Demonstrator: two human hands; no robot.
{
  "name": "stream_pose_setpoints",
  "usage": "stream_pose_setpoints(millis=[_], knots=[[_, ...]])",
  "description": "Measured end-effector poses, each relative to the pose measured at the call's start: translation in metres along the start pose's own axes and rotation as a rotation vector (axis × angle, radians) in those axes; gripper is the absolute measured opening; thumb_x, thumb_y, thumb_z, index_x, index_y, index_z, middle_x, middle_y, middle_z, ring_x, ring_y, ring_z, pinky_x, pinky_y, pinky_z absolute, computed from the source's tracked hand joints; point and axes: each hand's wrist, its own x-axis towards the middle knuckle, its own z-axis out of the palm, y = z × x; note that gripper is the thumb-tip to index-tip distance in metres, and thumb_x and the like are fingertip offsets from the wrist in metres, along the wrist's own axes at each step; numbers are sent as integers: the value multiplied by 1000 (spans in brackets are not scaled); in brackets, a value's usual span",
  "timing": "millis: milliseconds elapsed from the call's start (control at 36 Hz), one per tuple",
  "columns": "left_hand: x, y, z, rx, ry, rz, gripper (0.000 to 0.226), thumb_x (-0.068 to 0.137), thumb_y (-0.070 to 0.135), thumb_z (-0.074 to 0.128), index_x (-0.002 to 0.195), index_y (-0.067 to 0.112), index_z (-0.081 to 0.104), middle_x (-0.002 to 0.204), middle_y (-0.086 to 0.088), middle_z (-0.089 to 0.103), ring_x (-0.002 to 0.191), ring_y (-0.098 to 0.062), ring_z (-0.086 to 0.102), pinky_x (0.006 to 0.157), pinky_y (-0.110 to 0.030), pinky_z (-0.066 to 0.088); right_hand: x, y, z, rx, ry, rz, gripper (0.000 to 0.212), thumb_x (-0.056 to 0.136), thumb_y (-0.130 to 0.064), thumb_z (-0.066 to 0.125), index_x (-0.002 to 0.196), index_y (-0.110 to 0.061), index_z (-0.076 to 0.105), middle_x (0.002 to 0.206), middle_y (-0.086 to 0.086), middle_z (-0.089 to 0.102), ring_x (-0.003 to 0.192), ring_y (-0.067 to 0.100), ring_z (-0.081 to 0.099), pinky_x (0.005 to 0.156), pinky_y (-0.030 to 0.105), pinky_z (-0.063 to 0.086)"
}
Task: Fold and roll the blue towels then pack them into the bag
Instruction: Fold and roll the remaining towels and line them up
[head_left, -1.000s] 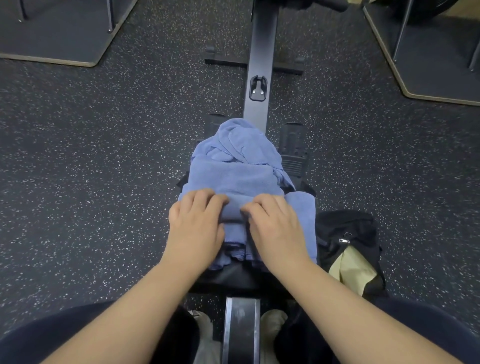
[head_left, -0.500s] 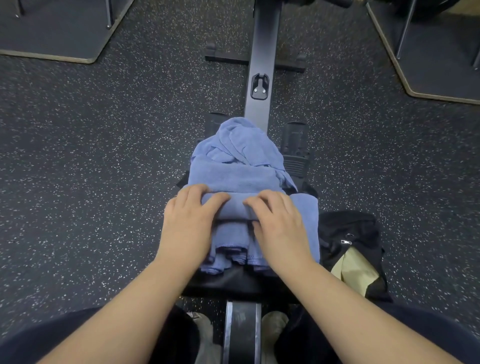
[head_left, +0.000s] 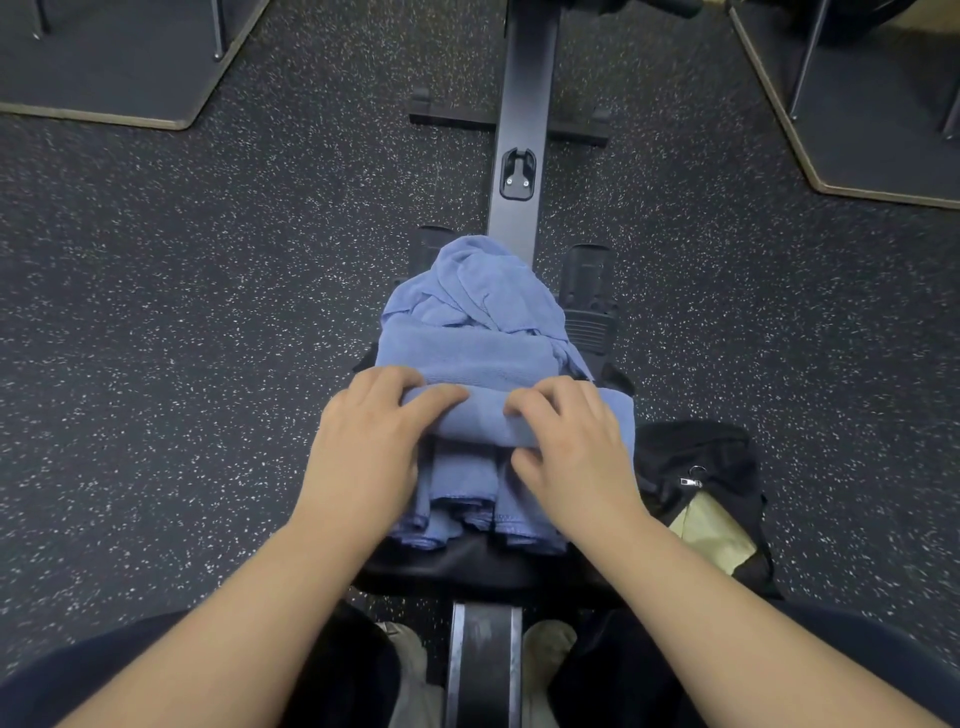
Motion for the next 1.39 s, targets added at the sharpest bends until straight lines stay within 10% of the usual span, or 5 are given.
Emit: stream_pose_setpoints(millis=[472,750,972,1389], knots=[[-18,0,-13,-14,-46,43,48,78,22,39,112,31,70,92,1,58,81,-28,54,64,-38,49,-14,-3,-14,43,-77,-46,40,57,-9,62,94,-22,52,87,1,51,80,20,39,68,29,36],[-24,0,-14,-24,-197,7,60,63,1,77,108,40,71,81,8,59,74,-25,59,61,-33,33,-20,-5,-22,77,-274,-23,37,60,-12,61,93,-24,53,90,-4,48,83,19,42,68,31,39],[-19,3,-20,-4,-300,-78,45,95,23,54,128,53,52,111,14,58,114,-16,48,76,-30,23,-16,-5,-30,98,-414,22,34,71,-17,59,105,-24,58,101,-4,51,98,20,45,81,34,41],[-18,-5,-8,-52,-170,-11,39,77,12,57,105,33,74,108,-7,72,88,-30,70,81,-48,54,-2,-6,-27,74,-418,119,31,88,-17,53,118,-19,61,113,3,59,110,25,46,92,34,35]])
